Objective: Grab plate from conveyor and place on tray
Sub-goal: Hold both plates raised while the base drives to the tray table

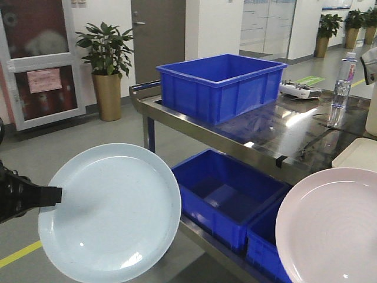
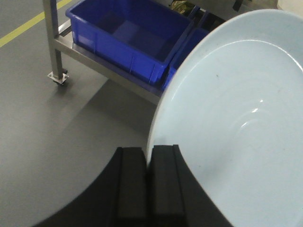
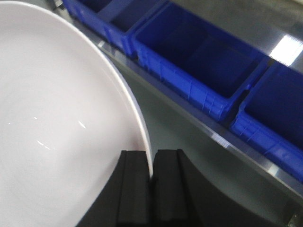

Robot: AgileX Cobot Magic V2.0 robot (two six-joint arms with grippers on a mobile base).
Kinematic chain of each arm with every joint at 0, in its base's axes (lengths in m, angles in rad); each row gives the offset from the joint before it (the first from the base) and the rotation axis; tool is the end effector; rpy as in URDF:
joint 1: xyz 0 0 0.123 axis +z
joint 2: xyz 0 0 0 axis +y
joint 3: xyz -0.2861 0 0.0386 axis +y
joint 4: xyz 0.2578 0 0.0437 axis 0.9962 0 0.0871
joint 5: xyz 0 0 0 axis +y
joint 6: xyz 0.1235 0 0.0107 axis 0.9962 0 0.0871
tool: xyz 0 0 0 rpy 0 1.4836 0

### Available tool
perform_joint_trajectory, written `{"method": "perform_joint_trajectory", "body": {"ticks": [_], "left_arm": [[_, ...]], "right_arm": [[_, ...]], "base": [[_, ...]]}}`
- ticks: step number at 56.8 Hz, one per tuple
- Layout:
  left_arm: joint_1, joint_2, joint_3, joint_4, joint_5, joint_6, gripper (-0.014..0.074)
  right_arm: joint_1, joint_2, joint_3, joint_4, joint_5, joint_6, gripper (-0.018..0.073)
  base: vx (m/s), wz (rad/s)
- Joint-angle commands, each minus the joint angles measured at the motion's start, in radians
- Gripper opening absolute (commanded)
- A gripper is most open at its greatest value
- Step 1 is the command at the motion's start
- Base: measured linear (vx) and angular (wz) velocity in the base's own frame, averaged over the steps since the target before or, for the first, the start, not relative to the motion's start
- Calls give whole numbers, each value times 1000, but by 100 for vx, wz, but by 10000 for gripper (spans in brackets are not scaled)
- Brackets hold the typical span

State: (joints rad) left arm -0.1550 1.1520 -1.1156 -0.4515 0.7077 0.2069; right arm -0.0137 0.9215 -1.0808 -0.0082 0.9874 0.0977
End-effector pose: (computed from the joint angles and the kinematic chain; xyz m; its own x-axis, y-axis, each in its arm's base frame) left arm 0.2671 -0.0774 0.3667 -0.6113 -0.0458 -0.7901 0.2926 0.9145 -0.2794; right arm 0.1967 -0.0035 0.3745 -0.6702 0.1022 -0.7351 0.0815 0.9946 0.0641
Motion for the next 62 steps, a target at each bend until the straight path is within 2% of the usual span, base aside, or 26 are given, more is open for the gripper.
{"method": "perform_joint_trajectory", "body": {"ticks": [1,31,62], "left_arm": [[-5,-24,-30,-34,-65,-8,-2],[-5,-24,-30,-34,-65,-8,-2],[-5,-24,-30,-34,-65,-8,-2]], "right_arm": [[-5,-10,-29,-7,-72,-9,-10],[-5,-10,-29,-7,-72,-9,-10],[-5,-10,-29,-7,-72,-9,-10]], "base": [[54,-31],[47,-44],[34,-69]]}}
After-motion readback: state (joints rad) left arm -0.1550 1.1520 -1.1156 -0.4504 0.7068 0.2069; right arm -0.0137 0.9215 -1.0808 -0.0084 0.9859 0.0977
